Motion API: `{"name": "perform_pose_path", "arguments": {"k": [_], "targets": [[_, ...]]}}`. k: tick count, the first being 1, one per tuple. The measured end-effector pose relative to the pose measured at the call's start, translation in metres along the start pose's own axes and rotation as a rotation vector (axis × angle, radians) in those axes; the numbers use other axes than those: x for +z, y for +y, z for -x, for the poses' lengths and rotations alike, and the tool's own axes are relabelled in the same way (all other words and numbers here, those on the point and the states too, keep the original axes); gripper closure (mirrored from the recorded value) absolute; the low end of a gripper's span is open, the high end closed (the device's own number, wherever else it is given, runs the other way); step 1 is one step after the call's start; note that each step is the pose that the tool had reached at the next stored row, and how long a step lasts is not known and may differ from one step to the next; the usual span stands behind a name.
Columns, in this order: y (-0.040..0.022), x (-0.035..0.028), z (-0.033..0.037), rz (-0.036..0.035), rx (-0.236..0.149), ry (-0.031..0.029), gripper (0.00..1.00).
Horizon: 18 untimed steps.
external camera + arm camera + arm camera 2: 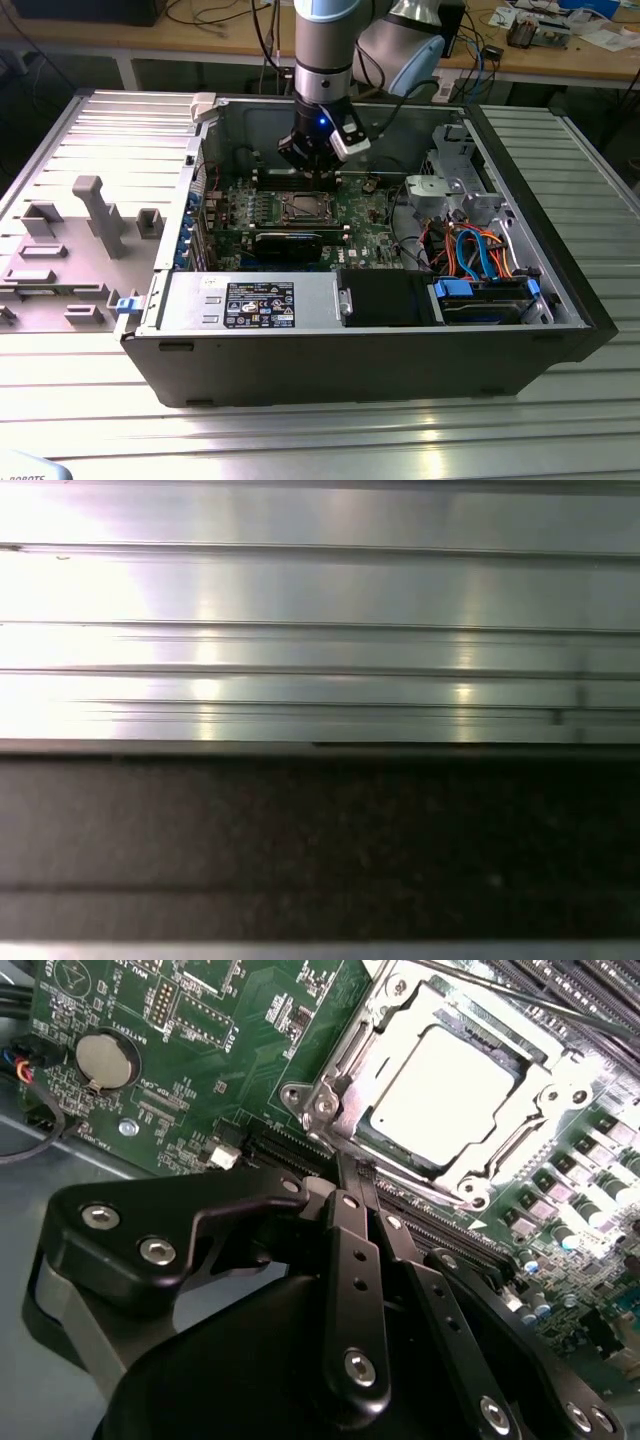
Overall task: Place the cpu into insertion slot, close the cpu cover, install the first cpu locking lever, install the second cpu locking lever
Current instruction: 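Install the first cpu locking lever, then install the second cpu locking lever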
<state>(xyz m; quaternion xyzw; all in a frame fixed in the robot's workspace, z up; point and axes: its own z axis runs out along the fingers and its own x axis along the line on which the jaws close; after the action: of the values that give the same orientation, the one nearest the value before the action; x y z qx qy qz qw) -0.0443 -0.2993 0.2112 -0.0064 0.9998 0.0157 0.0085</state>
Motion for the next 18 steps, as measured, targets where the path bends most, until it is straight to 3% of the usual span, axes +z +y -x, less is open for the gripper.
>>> {"name": "perform_pose_path", "arguments": {"k": [4,18], "targets": [[-0.0066,0.0004,0.0,-0.0018,0.0,-0.0001,0.89],[-0.0091,0.0003,-0.0001,-0.0028,0.0,-0.0001,0.89]]}}
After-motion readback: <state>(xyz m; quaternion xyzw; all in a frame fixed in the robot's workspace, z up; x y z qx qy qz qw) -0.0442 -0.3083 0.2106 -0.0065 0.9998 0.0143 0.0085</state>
